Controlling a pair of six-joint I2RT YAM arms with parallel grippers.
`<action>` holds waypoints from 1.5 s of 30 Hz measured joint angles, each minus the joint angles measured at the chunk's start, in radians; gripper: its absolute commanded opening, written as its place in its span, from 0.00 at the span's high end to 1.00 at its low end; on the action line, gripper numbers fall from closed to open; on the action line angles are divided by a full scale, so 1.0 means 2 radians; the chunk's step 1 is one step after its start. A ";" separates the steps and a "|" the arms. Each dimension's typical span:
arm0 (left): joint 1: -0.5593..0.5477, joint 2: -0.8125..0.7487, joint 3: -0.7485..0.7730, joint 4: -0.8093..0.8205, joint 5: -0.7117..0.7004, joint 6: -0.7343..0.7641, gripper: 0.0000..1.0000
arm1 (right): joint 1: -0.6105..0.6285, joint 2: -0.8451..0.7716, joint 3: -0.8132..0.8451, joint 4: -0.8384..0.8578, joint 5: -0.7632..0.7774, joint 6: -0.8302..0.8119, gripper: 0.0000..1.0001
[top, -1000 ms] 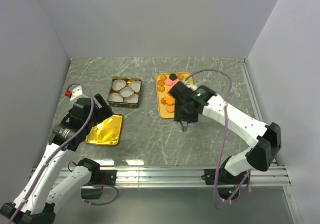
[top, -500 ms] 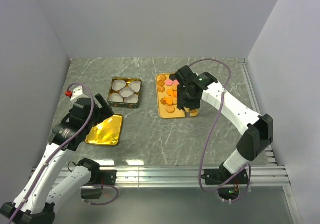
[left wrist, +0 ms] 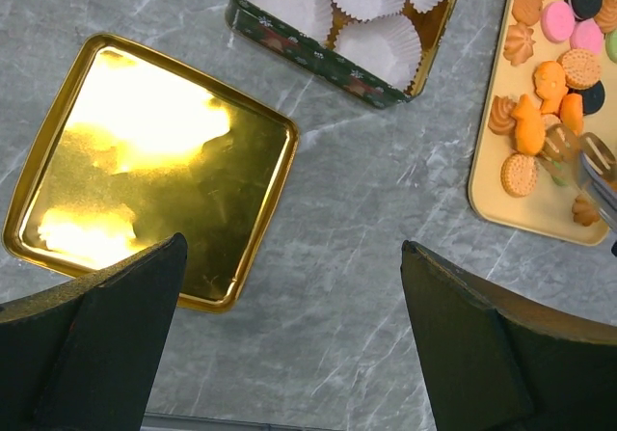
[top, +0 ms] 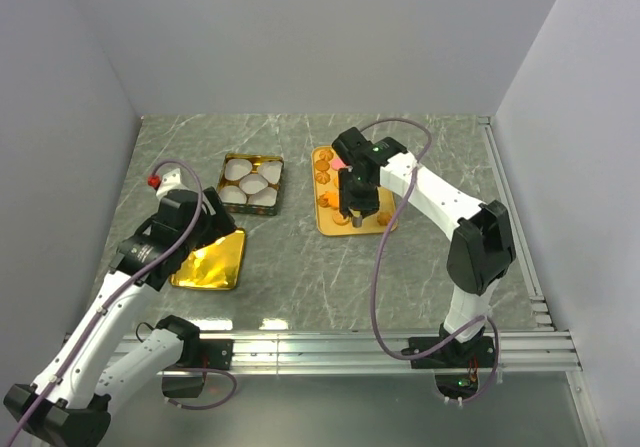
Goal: Pack the cookies
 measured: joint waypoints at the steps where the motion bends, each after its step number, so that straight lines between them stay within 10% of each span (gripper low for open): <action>1: 0.000 -0.001 0.000 0.001 0.001 0.000 0.01 | 0.000 0.004 0.008 -0.001 -0.001 0.000 0.49; 45: -0.001 -0.046 0.000 -0.017 -0.048 -0.026 0.01 | 0.020 0.028 0.037 0.003 -0.030 -0.028 0.38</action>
